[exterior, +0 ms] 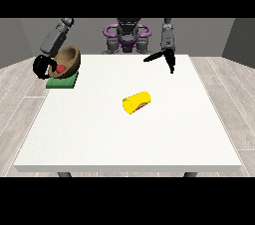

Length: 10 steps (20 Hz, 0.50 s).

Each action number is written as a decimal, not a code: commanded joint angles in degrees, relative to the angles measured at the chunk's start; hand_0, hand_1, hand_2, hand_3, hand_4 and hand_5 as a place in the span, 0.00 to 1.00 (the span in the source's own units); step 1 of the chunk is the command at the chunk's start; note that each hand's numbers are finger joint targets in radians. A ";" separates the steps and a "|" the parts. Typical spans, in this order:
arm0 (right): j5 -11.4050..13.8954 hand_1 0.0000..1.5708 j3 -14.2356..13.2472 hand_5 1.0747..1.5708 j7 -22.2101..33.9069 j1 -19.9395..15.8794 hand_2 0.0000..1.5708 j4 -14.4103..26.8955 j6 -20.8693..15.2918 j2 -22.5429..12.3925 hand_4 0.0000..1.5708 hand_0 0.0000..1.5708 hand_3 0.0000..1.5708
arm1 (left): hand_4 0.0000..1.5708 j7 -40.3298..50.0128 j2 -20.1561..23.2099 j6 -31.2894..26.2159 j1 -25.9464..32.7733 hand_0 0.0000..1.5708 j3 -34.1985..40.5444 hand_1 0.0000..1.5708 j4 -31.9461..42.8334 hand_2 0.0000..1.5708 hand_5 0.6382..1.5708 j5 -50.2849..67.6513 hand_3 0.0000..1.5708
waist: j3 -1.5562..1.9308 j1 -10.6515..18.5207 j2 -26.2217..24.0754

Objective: Pick the cup and pour the ball into the bowl, then pick the bowl and place it on the pad

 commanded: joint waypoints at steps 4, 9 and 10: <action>-0.57 1.00 -3.64 0.99 -5.54 -1.71 1.00 4.84 5.85 -10.91 0.67 1.00 0.00 | 0.00 2.01 0.38 1.03 0.95 0.00 -2.35 0.00 -11.01 0.00 0.99 -1.87 0.00 | 0.09 1.29 7.80; 2.06 1.00 -1.71 1.00 -9.21 -1.92 1.00 5.67 6.47 -11.24 0.66 1.00 0.00 | 0.00 6.91 1.77 0.29 -0.21 0.00 -1.33 0.00 -15.17 0.00 0.99 -1.40 0.00 | 0.04 -0.49 9.39; 2.18 1.00 -1.67 1.00 -9.86 -2.47 1.00 6.43 4.77 -9.38 0.65 1.00 0.22 | 0.00 5.49 -0.32 0.90 2.25 0.00 -4.18 0.00 -16.59 0.00 0.99 -2.68 0.00 | 0.03 0.49 9.95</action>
